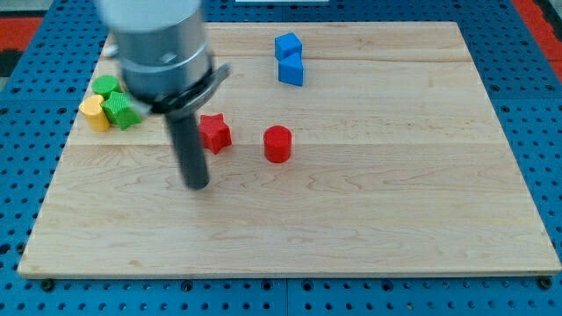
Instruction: Slide the red star to the bottom left
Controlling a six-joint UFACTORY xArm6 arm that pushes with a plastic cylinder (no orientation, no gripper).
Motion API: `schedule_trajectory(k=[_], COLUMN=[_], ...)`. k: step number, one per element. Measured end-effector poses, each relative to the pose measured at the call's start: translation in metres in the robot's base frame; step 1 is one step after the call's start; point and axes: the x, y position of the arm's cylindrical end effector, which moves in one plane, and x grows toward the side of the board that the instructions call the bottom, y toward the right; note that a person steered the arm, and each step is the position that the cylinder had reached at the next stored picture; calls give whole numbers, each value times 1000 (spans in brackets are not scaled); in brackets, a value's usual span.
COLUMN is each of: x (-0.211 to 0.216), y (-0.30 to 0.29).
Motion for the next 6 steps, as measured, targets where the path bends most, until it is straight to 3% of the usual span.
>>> schedule_trajectory(k=[1,2,3,4,5,6], x=[-21,-110,-102,-30,-19,-48], y=[64,64,51,-43,-16,48])
